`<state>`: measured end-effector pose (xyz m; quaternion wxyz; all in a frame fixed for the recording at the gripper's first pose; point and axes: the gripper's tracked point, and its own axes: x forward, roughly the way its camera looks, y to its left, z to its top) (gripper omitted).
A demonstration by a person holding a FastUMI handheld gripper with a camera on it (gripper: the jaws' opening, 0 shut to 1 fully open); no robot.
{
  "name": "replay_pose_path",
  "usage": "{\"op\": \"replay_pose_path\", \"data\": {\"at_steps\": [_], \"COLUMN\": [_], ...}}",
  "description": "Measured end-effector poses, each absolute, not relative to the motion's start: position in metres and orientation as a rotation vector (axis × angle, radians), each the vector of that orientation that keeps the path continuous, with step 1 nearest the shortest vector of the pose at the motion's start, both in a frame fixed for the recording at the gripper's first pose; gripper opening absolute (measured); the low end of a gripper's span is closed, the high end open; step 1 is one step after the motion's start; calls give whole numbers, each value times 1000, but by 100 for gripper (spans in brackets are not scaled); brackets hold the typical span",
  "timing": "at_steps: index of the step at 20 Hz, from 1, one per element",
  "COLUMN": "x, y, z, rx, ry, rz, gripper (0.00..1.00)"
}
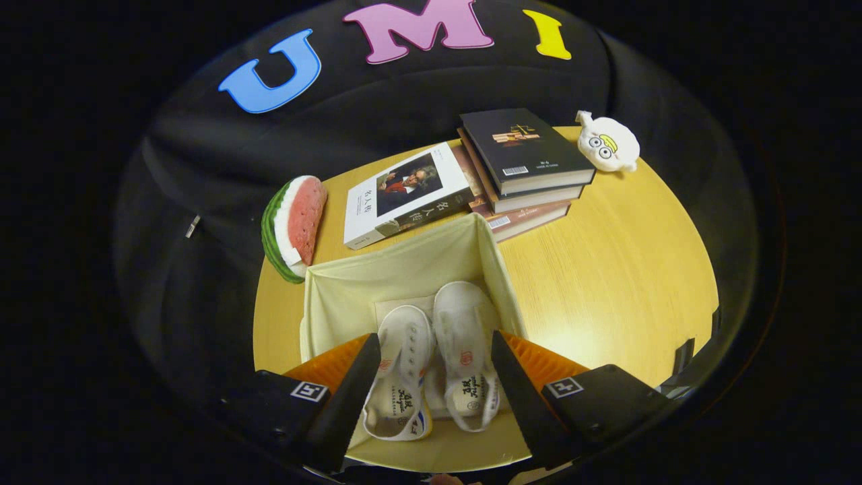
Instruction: Open the storage box then place both shoes into the box .Put the left shoe in first, then the right shoe, with the right side of both shoes facing outward in a uniform manner.
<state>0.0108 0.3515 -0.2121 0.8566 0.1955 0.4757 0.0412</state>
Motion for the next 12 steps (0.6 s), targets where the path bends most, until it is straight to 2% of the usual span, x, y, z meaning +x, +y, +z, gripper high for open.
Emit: {"op": "replay_pose_path", "data": {"at_steps": [6,12], "x": [9,21], "y": [338,279], "z": [-190,-150], "rx": [369,294], "ry": [894,660], "rz": [119,71], "gripper": [99,99]}}
